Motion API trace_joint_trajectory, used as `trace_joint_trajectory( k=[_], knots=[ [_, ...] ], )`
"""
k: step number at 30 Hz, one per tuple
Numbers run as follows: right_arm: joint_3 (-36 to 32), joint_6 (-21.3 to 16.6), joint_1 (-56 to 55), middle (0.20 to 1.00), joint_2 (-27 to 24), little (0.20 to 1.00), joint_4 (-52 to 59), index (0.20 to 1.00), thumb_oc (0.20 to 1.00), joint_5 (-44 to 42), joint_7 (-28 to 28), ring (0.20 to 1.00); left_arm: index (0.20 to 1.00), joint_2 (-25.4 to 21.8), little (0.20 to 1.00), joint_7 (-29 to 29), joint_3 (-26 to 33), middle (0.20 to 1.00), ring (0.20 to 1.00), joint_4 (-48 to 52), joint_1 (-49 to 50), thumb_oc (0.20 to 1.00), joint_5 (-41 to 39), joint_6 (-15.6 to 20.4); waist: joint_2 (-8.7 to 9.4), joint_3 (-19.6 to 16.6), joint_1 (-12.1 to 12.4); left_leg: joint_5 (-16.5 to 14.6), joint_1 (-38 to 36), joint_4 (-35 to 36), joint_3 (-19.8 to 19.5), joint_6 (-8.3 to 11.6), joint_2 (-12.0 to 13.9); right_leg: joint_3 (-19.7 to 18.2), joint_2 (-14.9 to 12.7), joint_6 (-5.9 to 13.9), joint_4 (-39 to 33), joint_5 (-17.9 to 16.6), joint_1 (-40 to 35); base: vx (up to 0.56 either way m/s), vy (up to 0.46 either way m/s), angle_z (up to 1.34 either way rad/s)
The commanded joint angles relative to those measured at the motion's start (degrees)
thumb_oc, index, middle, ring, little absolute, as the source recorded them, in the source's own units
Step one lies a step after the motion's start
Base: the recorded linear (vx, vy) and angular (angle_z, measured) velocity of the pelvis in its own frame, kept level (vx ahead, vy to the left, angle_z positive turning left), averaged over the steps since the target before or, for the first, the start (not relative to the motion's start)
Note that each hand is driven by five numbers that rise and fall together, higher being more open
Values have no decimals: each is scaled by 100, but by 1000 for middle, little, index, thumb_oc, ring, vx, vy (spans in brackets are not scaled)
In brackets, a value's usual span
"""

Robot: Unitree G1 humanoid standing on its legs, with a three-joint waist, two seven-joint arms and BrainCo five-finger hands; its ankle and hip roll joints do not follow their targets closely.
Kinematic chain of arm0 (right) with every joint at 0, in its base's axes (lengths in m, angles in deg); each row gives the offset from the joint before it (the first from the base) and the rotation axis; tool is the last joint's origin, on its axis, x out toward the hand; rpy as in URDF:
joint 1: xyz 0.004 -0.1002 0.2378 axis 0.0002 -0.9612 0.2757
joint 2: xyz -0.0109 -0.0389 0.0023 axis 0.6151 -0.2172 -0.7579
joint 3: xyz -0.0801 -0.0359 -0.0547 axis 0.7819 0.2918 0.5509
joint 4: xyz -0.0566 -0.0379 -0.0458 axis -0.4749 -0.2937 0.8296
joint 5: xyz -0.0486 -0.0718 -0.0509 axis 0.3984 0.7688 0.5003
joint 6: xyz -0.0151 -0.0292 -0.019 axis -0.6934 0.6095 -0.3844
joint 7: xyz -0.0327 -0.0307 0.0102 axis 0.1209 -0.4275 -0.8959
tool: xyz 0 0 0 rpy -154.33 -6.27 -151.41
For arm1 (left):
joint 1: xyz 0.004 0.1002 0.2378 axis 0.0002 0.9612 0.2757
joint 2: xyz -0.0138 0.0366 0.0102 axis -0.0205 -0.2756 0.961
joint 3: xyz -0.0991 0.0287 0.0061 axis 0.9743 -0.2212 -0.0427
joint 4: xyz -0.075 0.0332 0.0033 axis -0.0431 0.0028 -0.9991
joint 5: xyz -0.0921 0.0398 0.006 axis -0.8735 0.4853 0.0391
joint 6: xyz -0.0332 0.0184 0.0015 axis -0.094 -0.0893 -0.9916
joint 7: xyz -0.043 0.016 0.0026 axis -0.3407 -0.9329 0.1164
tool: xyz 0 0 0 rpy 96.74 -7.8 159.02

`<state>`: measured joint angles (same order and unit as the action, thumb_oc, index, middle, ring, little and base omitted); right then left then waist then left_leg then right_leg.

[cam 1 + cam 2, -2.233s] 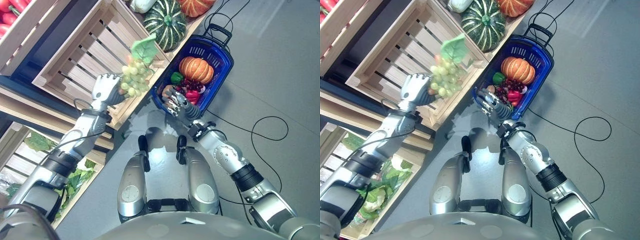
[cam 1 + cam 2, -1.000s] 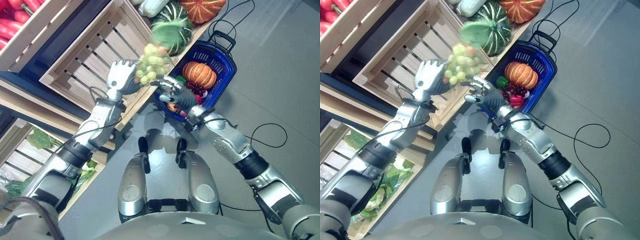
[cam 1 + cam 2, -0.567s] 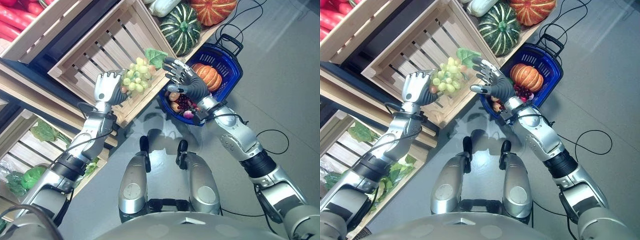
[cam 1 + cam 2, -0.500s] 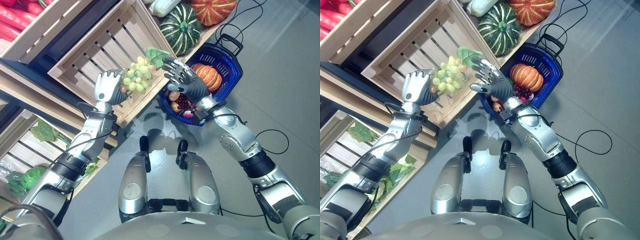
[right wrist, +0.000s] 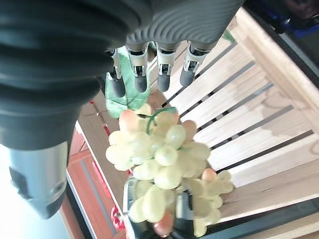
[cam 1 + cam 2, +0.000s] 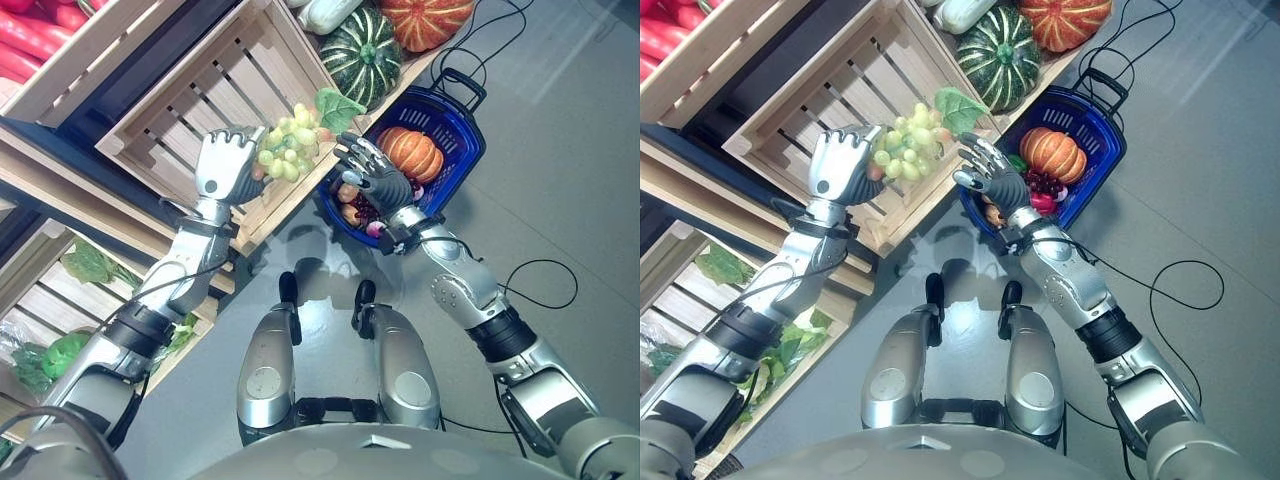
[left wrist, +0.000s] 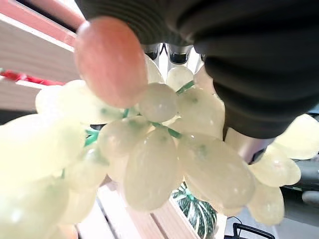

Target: Pick up fruits and vegetables into the basket

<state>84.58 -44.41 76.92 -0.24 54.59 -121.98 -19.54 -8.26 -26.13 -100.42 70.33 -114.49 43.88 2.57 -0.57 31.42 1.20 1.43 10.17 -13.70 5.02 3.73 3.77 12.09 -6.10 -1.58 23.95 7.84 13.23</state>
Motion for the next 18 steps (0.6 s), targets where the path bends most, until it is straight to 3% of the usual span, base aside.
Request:
trace_joint_trajectory(
  k=[1,7,12,18],
  knots=[
    [36,-417,-91,1000,240,1000,155,1000,1000,36,-143,1000,200,-217,200,-191,-161,200,200,622,-224,200,690,-48,164,-532,-187,-944,-214,-394,464,-497,-502,-76,64,444,-733,-285,-461,0,0,0],
    [120,-171,-89,1000,313,1000,-131,1000,1000,-496,70,1000,200,-246,200,-5,-550,200,200,579,-489,200,1120,1,154,-568,-255,-927,-290,-332,484,-505,-491,-101,64,443,-759,-294,-500,0,0,0],
    [236,-360,-2,1000,510,1000,-228,1000,1000,-1093,295,1000,200,-204,200,58,-911,200,200,455,-761,200,1311,13,136,-581,-284,-912,-311,-287,502,-512,-502,-116,65,443,-801,-308,-514,0,0,0],
    [336,-252,185,1000,677,1000,-174,1000,1000,-1897,290,1000,200,-212,200,257,-1303,200,200,382,-1010,200,1547,87,128,-601,-277,-906,-315,-246,509,-526,-518,-122,60,463,-823,-330,-495,0,0,0]
  ],
)
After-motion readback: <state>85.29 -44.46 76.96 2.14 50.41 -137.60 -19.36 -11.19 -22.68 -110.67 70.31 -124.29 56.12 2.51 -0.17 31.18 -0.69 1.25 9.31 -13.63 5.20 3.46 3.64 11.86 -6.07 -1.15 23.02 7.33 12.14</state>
